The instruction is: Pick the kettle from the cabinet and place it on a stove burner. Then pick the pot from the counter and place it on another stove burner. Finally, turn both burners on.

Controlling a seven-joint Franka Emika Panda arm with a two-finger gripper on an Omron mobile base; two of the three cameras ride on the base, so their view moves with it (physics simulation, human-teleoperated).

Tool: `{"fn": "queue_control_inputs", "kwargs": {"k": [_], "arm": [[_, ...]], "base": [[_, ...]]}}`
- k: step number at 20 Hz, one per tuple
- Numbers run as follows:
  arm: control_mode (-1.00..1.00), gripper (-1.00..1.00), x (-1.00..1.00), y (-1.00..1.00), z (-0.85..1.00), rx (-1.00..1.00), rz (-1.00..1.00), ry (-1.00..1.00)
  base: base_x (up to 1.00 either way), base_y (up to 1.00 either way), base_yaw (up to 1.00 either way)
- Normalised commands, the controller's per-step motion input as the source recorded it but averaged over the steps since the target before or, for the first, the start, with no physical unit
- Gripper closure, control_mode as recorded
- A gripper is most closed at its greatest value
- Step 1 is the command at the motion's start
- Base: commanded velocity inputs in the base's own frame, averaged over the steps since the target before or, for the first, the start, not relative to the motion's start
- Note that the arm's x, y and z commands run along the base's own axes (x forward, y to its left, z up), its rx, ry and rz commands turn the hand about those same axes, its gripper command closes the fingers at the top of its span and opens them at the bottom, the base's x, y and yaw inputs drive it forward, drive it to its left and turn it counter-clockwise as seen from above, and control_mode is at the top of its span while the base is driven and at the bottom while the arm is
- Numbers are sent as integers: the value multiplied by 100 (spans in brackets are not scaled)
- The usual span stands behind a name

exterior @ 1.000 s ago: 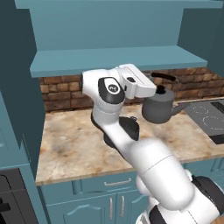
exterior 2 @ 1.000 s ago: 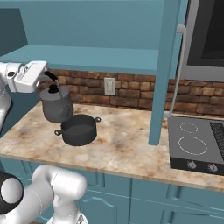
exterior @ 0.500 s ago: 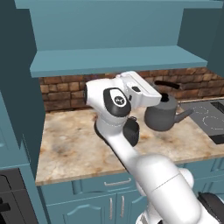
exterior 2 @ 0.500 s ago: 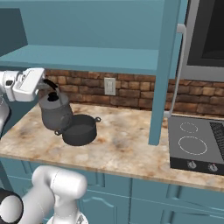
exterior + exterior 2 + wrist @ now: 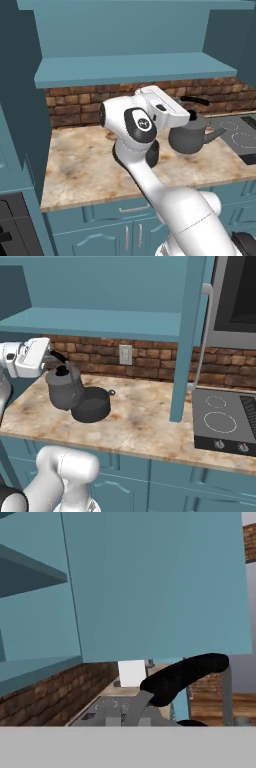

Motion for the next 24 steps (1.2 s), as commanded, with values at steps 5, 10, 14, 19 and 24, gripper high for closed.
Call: {"fn": "queue_control_inputs", "kwargs": {"k": [5,10,14,19,24], "arm": [[-100,100,0,0,0,0,0,0],[-100,100,-39,0,0,-2,-1,-25],[-100,100,-52,0,0,0,-2,-22],[-100,100,-32,-2,0,0,0,-9],[-100,100,-15,-1,0,0,0,0]], "base": [[0,0,0],[0,0,0],[0,0,0],[0,0,0],[0,0,0]]}}
